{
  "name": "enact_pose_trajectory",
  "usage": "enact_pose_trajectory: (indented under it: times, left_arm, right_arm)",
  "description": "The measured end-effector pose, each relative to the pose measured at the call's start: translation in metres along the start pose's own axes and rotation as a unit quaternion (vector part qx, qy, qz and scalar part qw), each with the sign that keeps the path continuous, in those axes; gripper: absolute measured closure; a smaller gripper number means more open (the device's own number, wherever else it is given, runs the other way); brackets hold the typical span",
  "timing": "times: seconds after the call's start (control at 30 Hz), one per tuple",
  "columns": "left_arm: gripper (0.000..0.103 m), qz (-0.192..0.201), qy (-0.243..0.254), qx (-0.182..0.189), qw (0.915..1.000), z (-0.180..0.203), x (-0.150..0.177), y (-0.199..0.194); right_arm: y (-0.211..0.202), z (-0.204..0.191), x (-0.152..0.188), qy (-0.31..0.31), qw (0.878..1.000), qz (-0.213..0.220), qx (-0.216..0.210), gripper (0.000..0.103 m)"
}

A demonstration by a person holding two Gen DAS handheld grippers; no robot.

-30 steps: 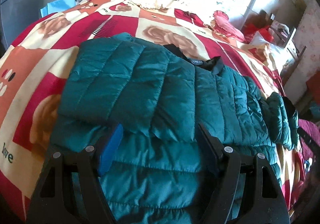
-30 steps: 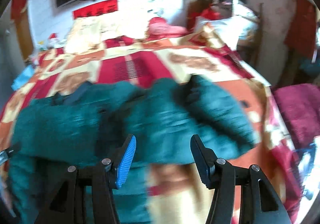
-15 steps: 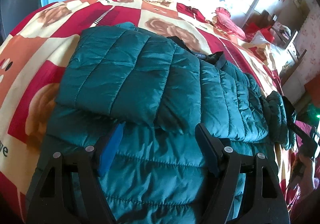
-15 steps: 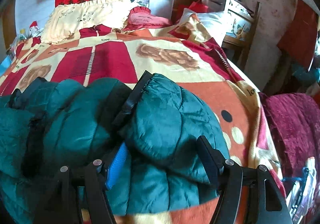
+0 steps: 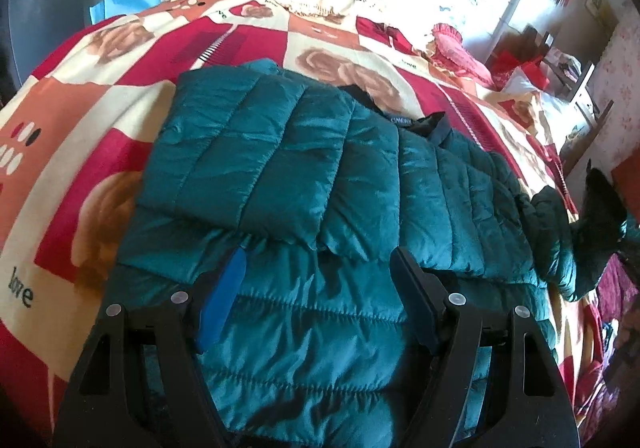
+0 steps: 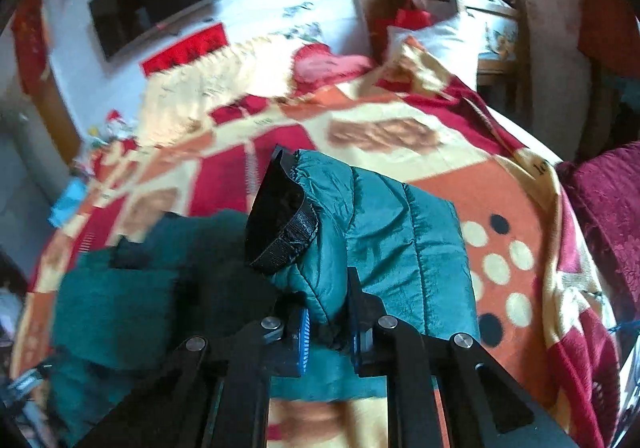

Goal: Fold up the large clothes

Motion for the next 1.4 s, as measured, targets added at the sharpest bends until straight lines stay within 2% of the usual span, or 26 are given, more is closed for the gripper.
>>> enact_pose_trajectory:
  times: [0.2,0.43,0.77,1.13,1.3,1.37,1.4]
  left_arm:
    - [0.028,0.011,-0.005,-0.005,0.9999,-0.008,0.0,-0.014]
    - [0.028,0.018,-0.013,-0.01,0.9997,-0.024,-0.002,-0.023]
    - [0.028,0.017,-0.035,-0.013,0.9992,-0.056,-0.003,-0.026]
    - [0.028,0.026,-0.09,-0.015,0.9955,-0.114,-0.002,-0.034]
    - [0.028,0.02,-0.105,-0.015,0.9941,-0.13,0.001,-0.031]
    - [0.028,0.018,-0.111,-0.01,0.9936,-0.132,0.003,-0.03]
    - [0.028,0.019,-0.112,-0.006,0.9935,-0.132,0.003,-0.03]
  right_arm:
    - [-0.018,-0.06,-0.003,-0.02,0.998,0.0,-0.057,0.089]
    - [-0.012,-0.129,0.006,-0.047,0.993,-0.024,-0.105,0.089]
    - [0.026,-0.24,0.031,-0.107,0.981,-0.07,-0.147,0.089]
    - [0.075,-0.345,0.065,-0.139,0.962,-0.126,-0.2,0.089]
    - [0.105,-0.381,0.093,-0.153,0.947,-0.173,-0.221,0.089]
    - [0.123,-0.386,0.108,-0.162,0.943,-0.207,-0.204,0.088]
    - [0.128,-0.386,0.111,-0.164,0.942,-0.212,-0.202,0.082]
Point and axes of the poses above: each gripper's, at about its wrist camera, not at the fingertips, and y roughly the way its jaws point, z to its right, x to its underside, the point moved 10 cm from there along y, roughly the way its jaws point, and after that the axes turned 10 degrees about -z, right-handed, at the moved point
